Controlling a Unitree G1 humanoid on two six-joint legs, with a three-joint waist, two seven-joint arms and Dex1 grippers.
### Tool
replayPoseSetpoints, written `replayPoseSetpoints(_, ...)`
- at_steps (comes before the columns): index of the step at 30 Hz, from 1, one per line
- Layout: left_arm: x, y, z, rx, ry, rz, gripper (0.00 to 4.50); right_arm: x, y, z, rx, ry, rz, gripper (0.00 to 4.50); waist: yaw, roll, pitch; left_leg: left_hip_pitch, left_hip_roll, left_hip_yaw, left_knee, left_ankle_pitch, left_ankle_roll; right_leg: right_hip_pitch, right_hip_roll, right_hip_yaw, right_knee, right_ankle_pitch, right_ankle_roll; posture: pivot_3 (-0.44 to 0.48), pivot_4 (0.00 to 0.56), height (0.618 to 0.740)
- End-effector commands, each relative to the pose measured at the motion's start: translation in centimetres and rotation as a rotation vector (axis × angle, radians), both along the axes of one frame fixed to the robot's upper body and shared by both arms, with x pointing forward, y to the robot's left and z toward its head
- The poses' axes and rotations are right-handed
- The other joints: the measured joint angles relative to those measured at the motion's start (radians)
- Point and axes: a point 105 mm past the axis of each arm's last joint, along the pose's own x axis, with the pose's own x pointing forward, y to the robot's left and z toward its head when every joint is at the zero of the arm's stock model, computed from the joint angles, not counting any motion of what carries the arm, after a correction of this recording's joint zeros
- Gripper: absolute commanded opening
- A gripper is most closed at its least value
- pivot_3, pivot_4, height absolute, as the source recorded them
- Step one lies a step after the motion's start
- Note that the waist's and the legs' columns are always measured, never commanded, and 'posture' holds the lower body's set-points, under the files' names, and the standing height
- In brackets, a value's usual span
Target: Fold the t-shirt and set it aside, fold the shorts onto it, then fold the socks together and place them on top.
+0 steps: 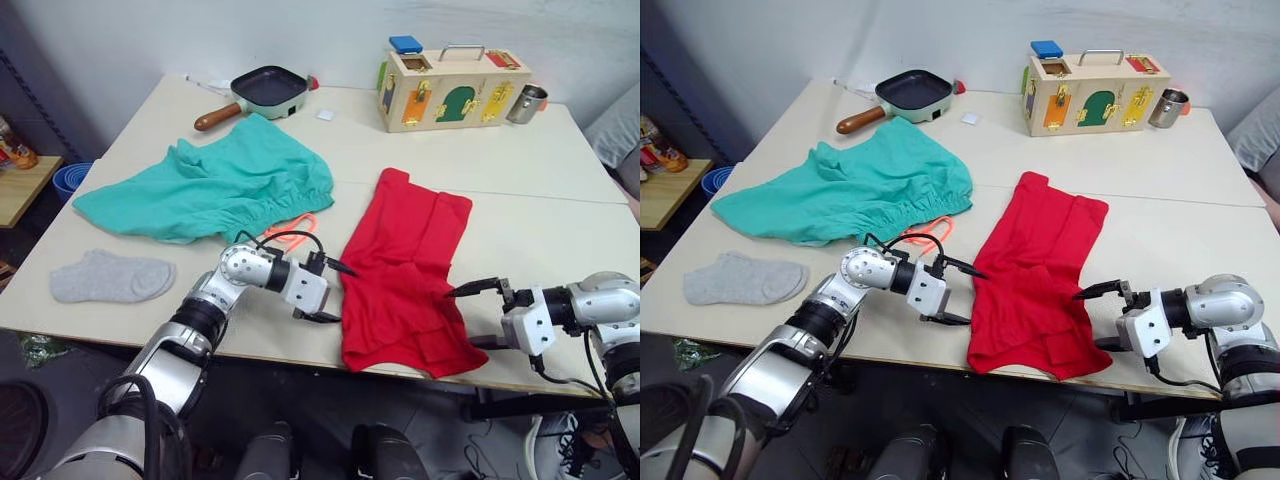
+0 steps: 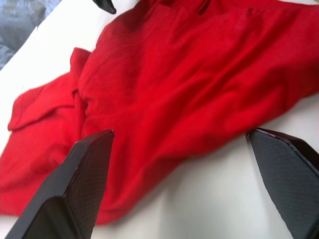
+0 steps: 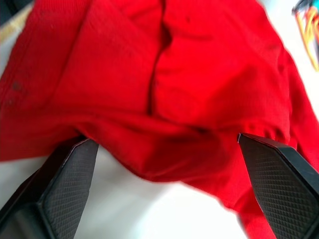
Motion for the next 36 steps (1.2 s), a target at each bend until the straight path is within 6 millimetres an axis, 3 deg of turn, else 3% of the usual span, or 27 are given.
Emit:
replayPoseSetpoints(1,-1.2,-1.6,-1.6,0.03,0.007,-0.071,4.5,-1.1,1.0,-1.7,-0.018,0.02,0.075,4.49,0.0,0.0,0.0,0.001,0.0,0.0,0.0,0.0,0.0,0.001,0.0,0.0,0.0,0.0,0.0,0.0,0.15,0.74)
replayPoseSetpoints(5,-2.7,-2.7,-2.5,0.026,0.038,-0.149,4.5,-1.2,1.7,-1.4,0.002,-0.017,0.116,4.49,-0.001,0.0,0.0,0.005,0.0,-0.001,0.0,-0.002,0.0,0.005,-0.001,0.0,-0.003,0.0,0.0,0.0,0.15,0.74)
replayPoseSetpoints(8,-3.1,-3.1,-2.8,0.016,0.057,-0.164,3.91,-1.5,1.9,-1.4,0.005,-0.019,0.138,3.89,-0.001,0.0,0.0,0.011,0.001,-0.002,-0.002,-0.003,-0.001,0.011,0.0,-0.001,-0.006,0.0,-0.001,0.0,0.15,0.74)
replayPoseSetpoints(18,-3.6,-1.6,-4.9,0.07,0.119,-0.13,0.81,-2.5,2.5,-2.2,0.04,-0.007,0.15,0.44,-0.007,0.001,-0.001,0.012,0.002,-0.002,-0.002,-0.005,-0.001,0.012,-0.001,0.0,-0.008,-0.001,-0.001,0.0,0.15,0.74)
replayPoseSetpoints(20,-3.7,-1.4,-5.0,0.064,0.126,-0.123,0.25,-2.5,2.8,-2.1,0.058,-0.007,0.14,0.0,-0.016,0.003,-0.002,0.012,0.002,-0.002,-0.002,-0.007,-0.002,0.012,-0.001,0.0,-0.008,-0.001,-0.001,0.0,0.15,0.74)
replayPoseSetpoints(21,-3.8,-1.3,-5.0,0.051,0.137,-0.115,0.01,-2.6,3.0,-2.0,0.07,0.005,0.131,0.0,-0.02,0.003,-0.002,0.013,0.002,-0.002,-0.002,-0.007,-0.002,0.012,-0.001,0.0,-0.008,-0.001,-0.001,0.0,0.15,0.74)
replayPoseSetpoints(29,-4.9,0.6,-2.7,-0.074,0.244,-0.06,0.01,-4.4,3.4,-0.7,0.162,0.134,0.057,0.0,-0.027,0.008,-0.002,0.014,0.004,-0.002,-0.005,-0.008,-0.003,0.011,0.0,0.0,-0.008,-0.002,-0.004,0.0,0.15,0.74)
replayPoseSetpoints(33,-6.8,2.2,-0.5,-0.119,0.338,-0.069,0.01,-6.7,3.4,-0.1,0.174,0.33,0.016,0.0,-0.024,0.01,0.001,0.013,0.004,-0.002,-0.005,-0.008,-0.002,0.011,0.0,0.0,-0.009,-0.003,-0.005,0.0,0.15,0.74)
replayPoseSetpoints(36,-8.7,3.0,-0.3,-0.07,0.409,-0.099,0.01,-8.6,2.5,-0.5,0.12,0.481,-0.024,0.0,-0.018,0.013,0.003,0.012,0.004,-0.003,-0.004,-0.01,-0.001,0.011,-0.001,0.001,-0.01,-0.003,-0.005,0.0,0.15,0.74)
